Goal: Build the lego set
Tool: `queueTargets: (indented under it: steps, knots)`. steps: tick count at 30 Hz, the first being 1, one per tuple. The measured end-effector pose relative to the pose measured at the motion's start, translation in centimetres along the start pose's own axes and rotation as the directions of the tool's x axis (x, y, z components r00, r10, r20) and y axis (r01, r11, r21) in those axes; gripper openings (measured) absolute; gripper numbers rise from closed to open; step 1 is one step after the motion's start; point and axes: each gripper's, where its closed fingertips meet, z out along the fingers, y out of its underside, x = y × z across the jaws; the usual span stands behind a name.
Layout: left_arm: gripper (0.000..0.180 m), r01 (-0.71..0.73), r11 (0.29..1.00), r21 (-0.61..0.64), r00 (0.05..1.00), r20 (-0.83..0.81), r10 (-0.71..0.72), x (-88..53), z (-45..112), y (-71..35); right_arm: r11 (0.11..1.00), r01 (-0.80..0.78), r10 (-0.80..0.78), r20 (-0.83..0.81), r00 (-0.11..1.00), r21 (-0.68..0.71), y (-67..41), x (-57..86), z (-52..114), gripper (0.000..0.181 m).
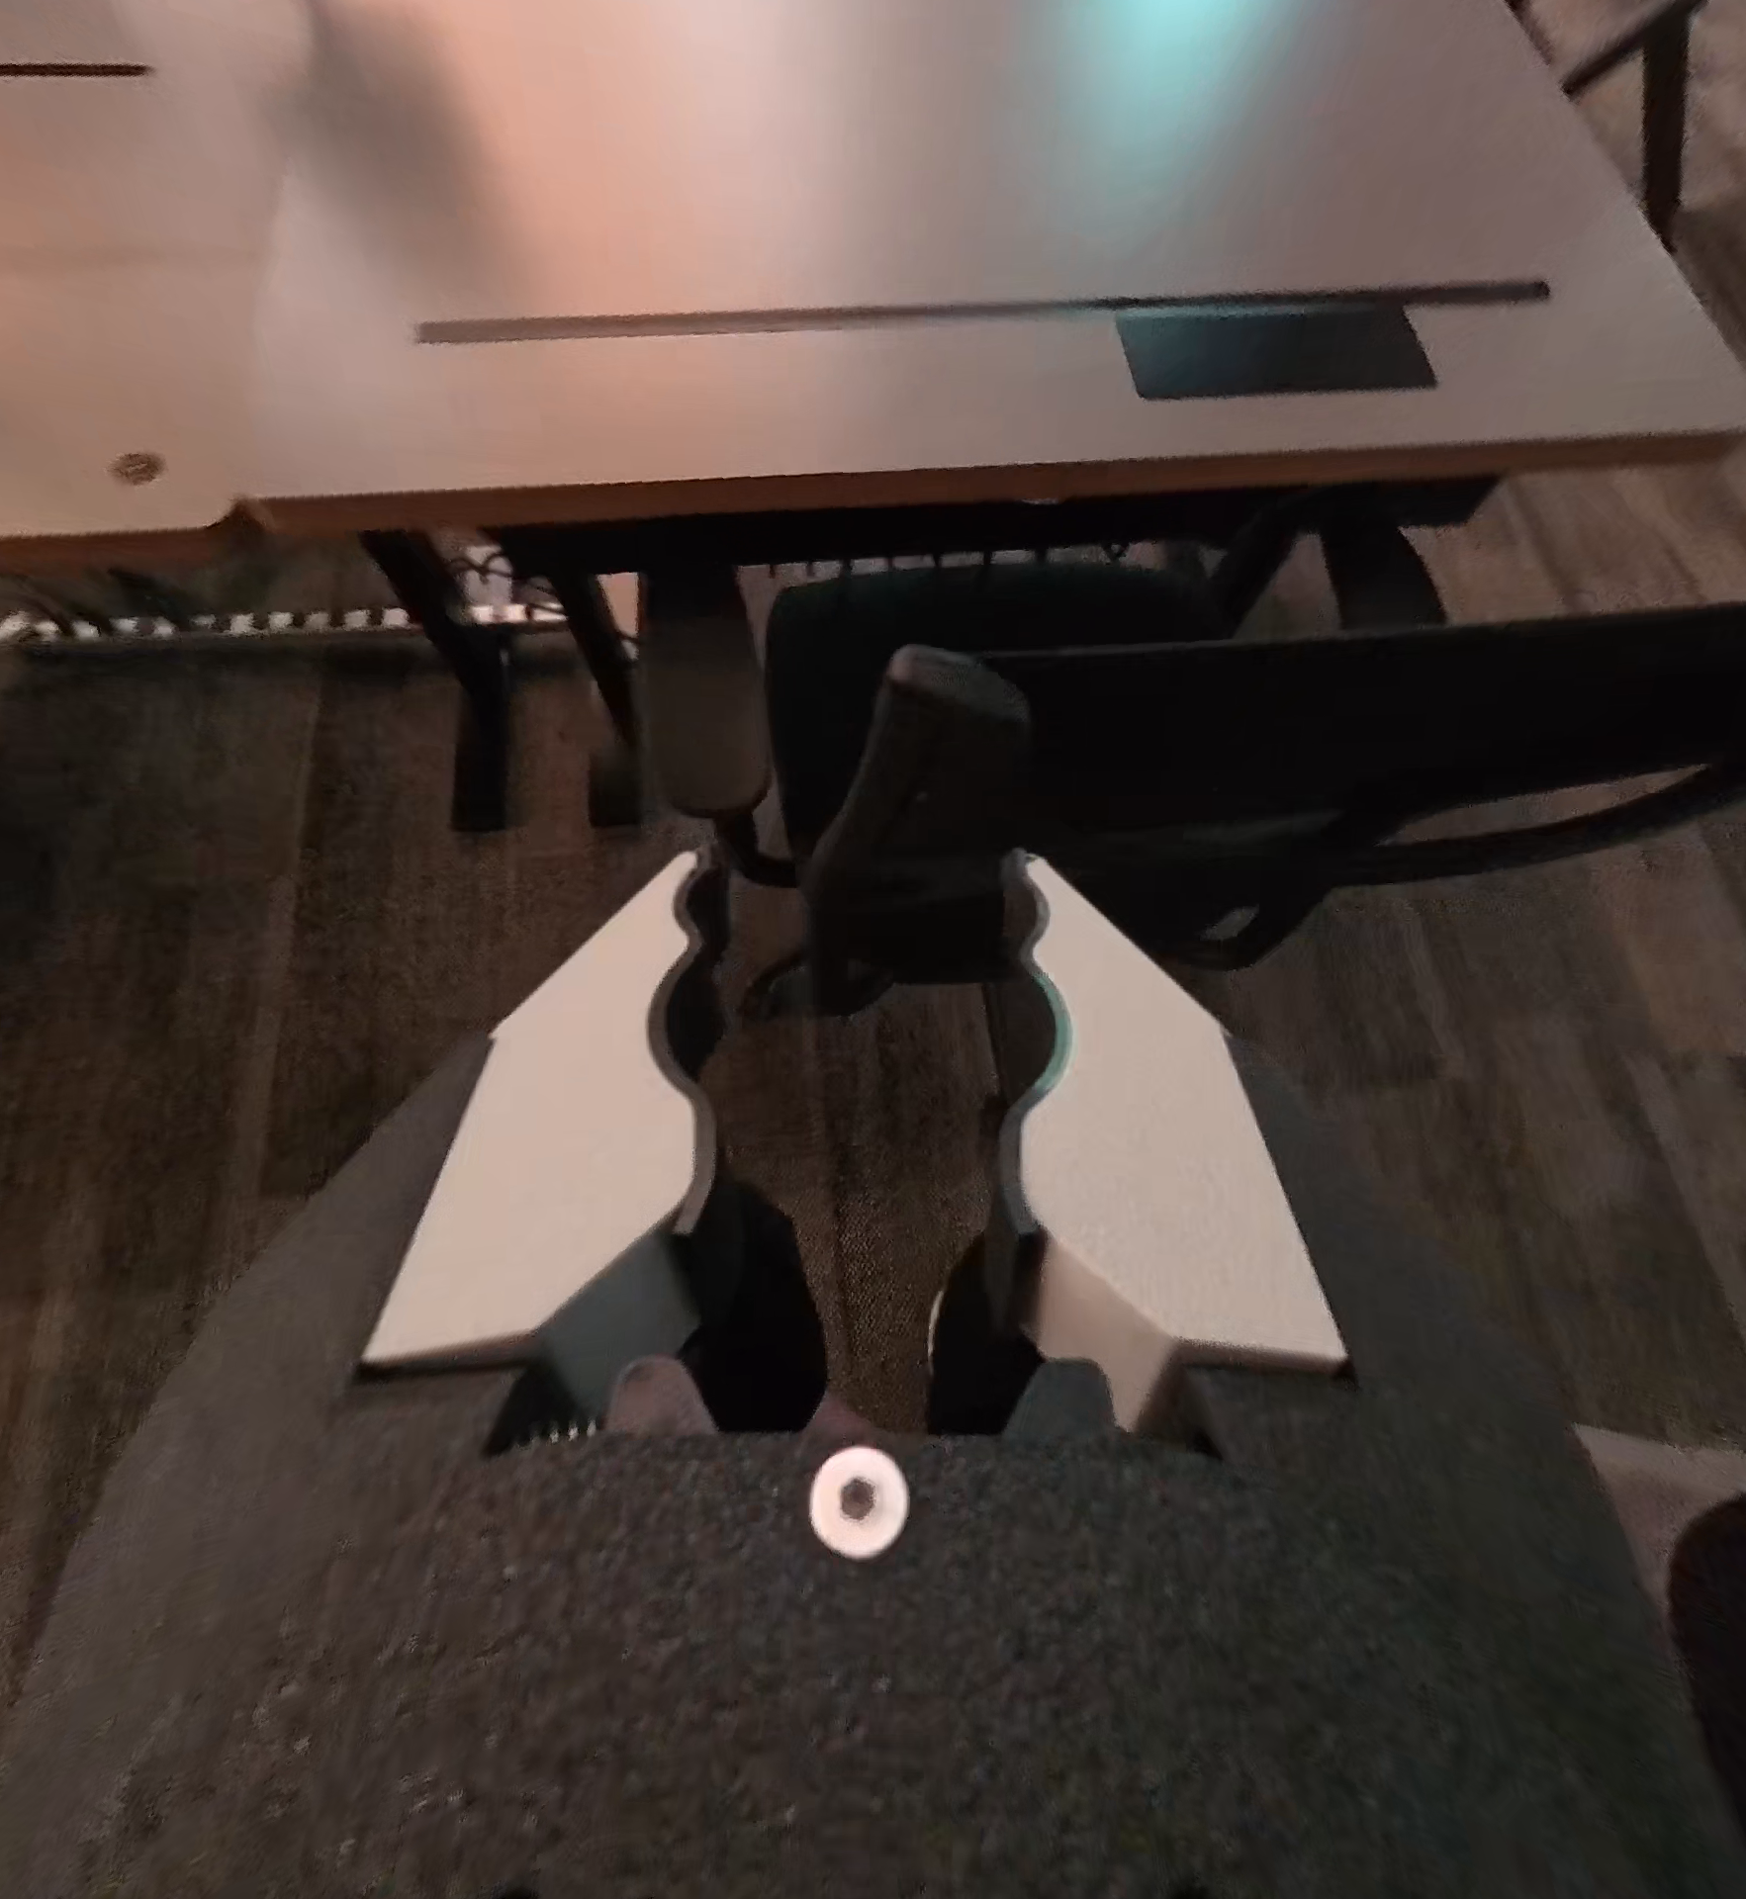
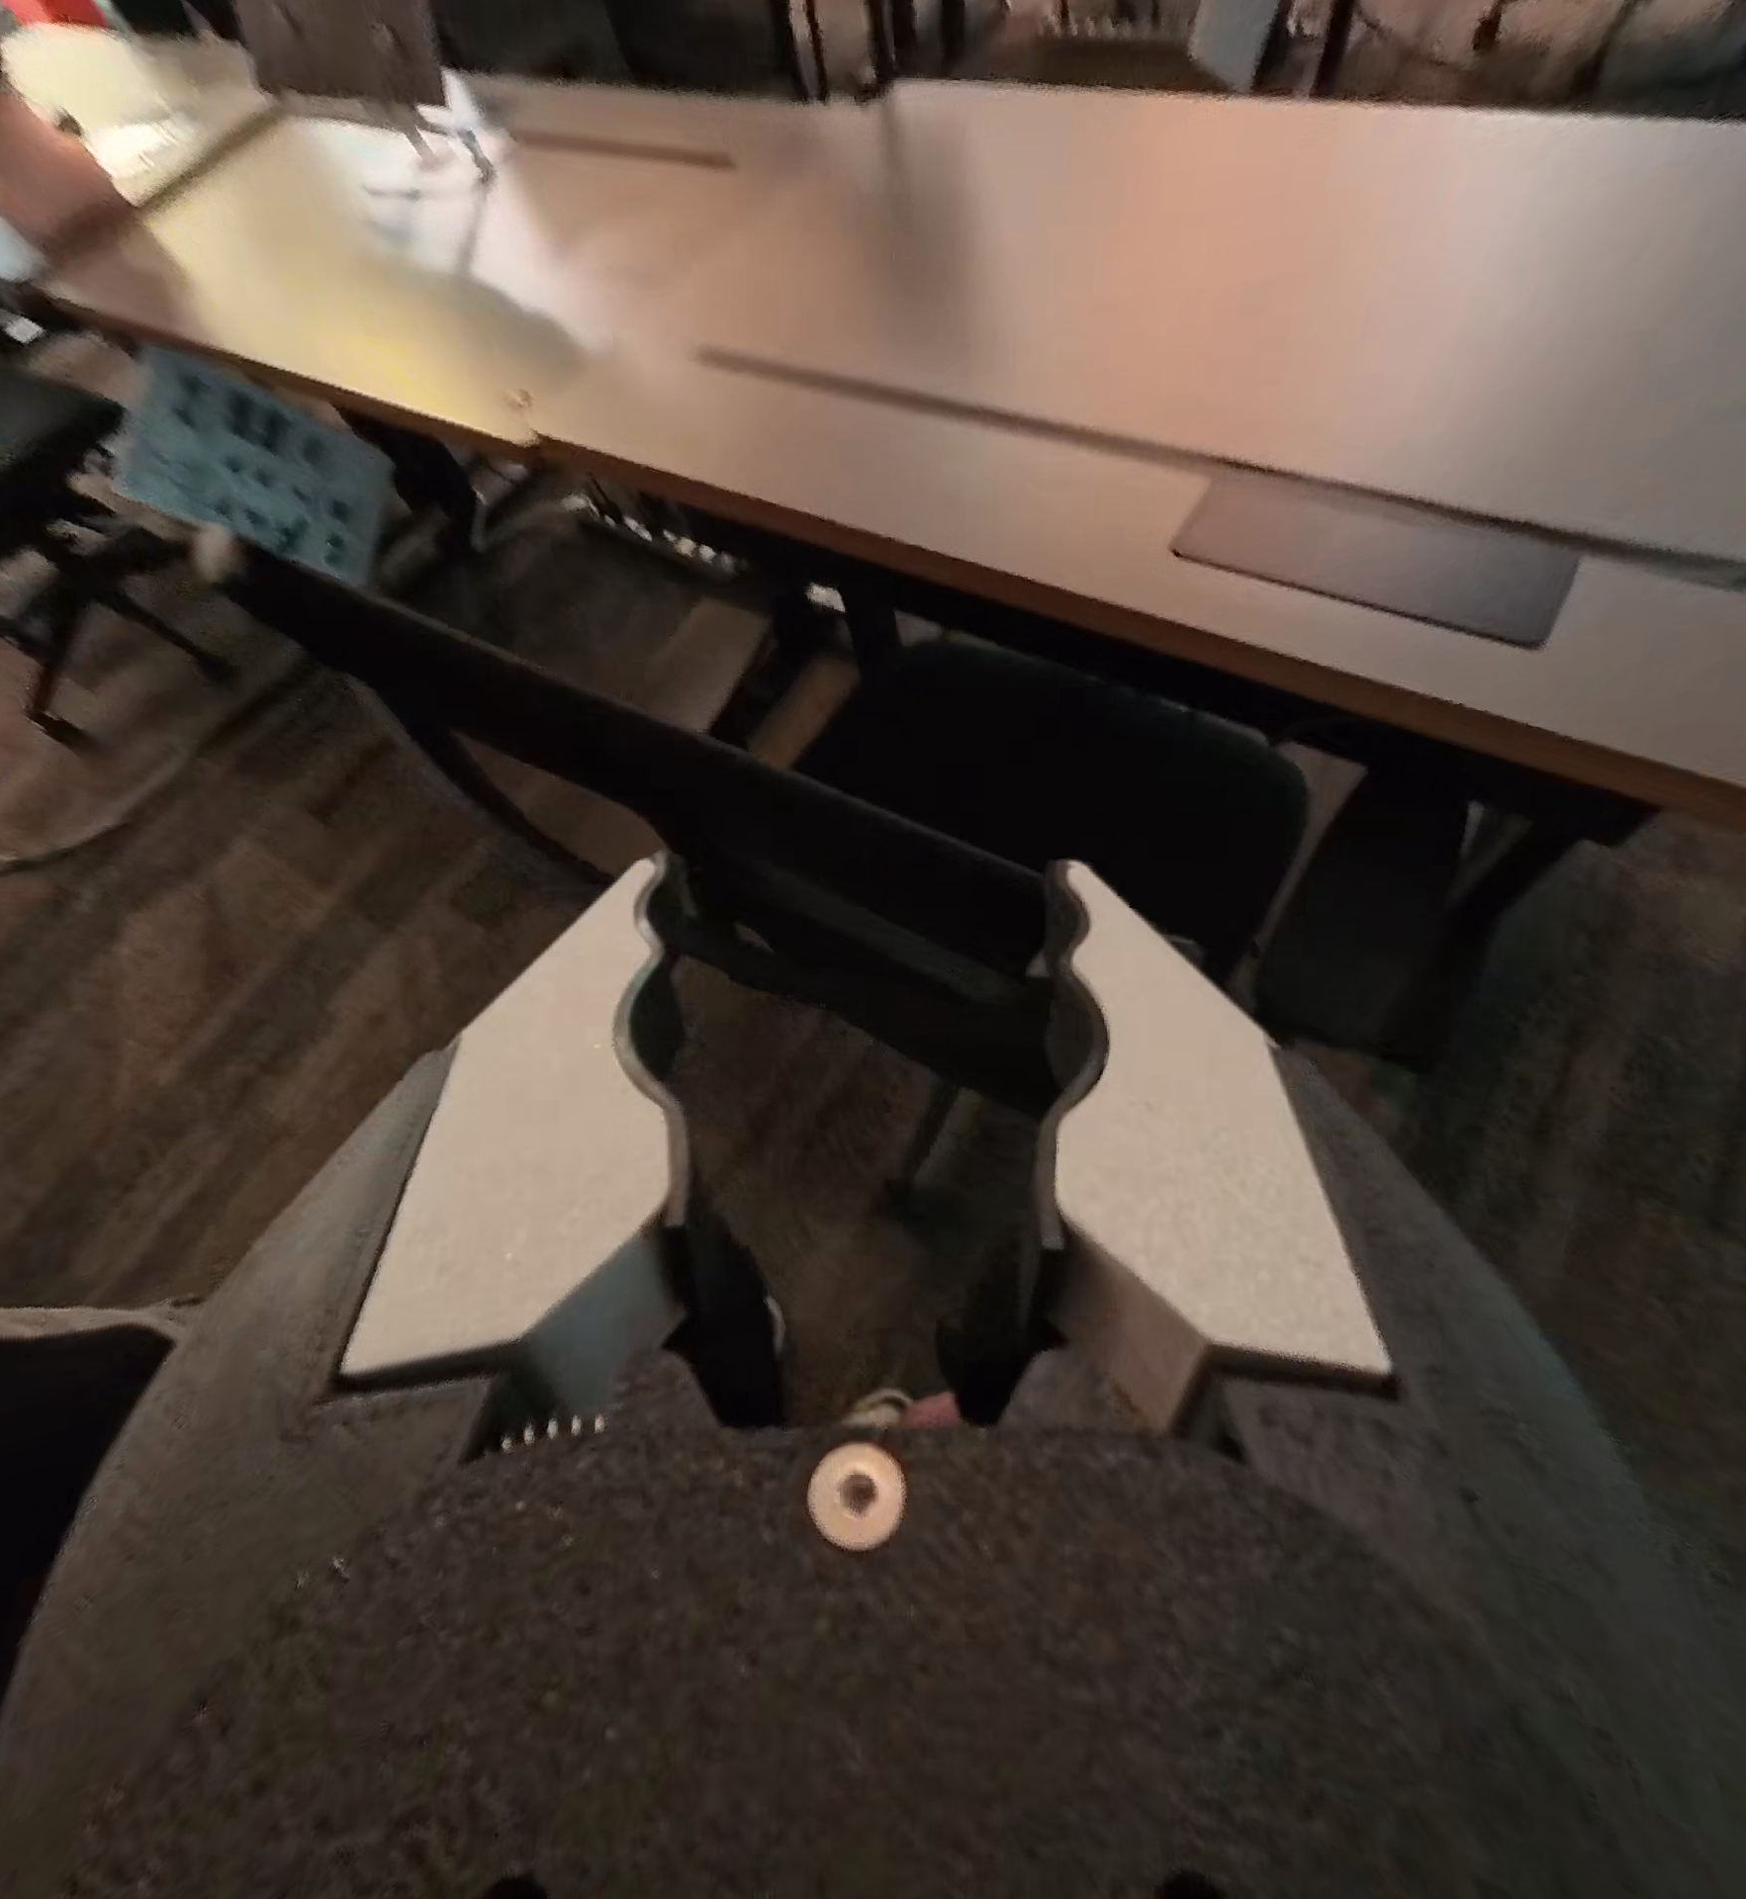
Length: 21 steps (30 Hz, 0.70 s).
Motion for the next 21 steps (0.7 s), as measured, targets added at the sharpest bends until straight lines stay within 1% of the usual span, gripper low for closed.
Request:
queueTargets:
  steps: [3,5,8,10,12,15,18,21]
  knots:
    - [0.050,0.083,0.996,0.036,0.994,0.075,-0.085,-1.6,-4.2,1.9,1.000,-0.007,0.004,0.116,0.993,0.028,-0.4,-3.4,0.0,0.075]
    - [0.050,0.156,0.986,0.063,0.979,0.125,-0.163,-2.8,-7.1,3.2,0.999,0.022,-0.029,0.199,0.980,0.040,-1.2,-6.0,0.9,0.075]
    - [0.047,0.278,0.952,0.129,0.934,0.194,-0.300,-5.1,-12.1,5.1,0.988,0.121,-0.146,0.336,0.931,0.094,-2.9,-11.4,2.6,0.082]
    - [0.045,0.357,0.918,0.173,0.891,0.230,-0.390,-7.0,-15.3,6.7,0.972,0.198,-0.232,0.411,0.882,0.123,-4.0,-15.3,4.1,0.082]
    - [0.045,0.421,0.882,0.213,0.847,0.255,-0.466,-9.1,-18.4,8.4,0.961,0.245,-0.277,0.487,0.829,0.129,-4.9,-19.6,5.8,0.082]
    - [0.043,0.480,0.834,0.271,0.779,0.306,-0.547,-13.2,-22.9,11.4,0.948,0.276,-0.317,0.577,0.753,0.161,-6.6,-26.8,8.4,0.081]
    - [0.041,0.510,0.792,0.335,0.705,0.364,-0.608,-17.6,-27.3,14.8,0.929,0.316,-0.361,0.656,0.662,0.193,-7.3,-35.5,10.5,0.076]
    - [0.041,0.504,0.777,0.378,0.659,0.413,-0.629,-22.5,-31.6,18.6,0.909,0.356,-0.394,0.724,0.566,0.216,-6.9,-44.9,12.5,0.074]
